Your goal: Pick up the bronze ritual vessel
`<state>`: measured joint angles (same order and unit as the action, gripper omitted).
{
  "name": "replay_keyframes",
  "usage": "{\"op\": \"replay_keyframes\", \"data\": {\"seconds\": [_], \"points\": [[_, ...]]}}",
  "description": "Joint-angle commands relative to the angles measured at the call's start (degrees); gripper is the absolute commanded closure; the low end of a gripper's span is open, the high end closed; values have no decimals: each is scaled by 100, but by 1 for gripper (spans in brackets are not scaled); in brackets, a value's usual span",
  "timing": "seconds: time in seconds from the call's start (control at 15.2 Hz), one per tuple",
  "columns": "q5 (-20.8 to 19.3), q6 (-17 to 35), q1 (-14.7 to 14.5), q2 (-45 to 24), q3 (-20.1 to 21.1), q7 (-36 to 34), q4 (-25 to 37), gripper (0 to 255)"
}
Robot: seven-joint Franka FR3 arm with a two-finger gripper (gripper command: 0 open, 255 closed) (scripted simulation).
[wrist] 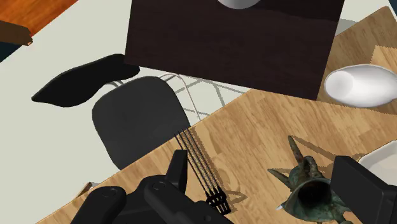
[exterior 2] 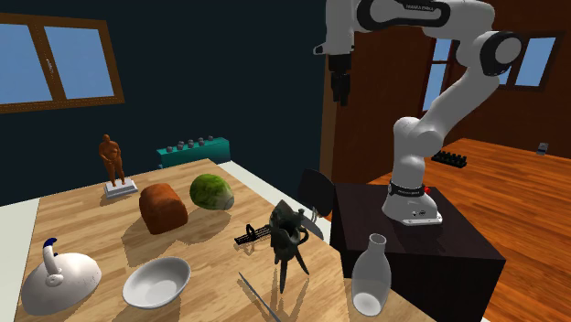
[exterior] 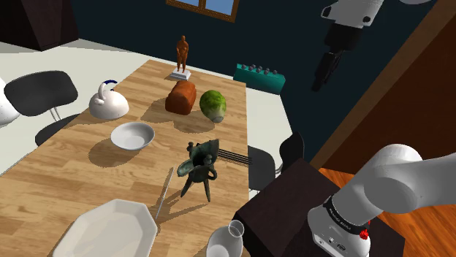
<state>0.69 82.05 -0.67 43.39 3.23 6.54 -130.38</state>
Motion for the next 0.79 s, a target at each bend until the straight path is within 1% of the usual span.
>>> {"op": "replay_keyframes", "data": {"seconds": [0.0, 0.4, 0.73], "points": [[0, 0, 0, 0, 0, 0, 0, 0], [352, 1278, -201, 87, 236, -135, -1111, 0], [666, 2435, -402, -114, 483, -224, -1845, 0]]}}
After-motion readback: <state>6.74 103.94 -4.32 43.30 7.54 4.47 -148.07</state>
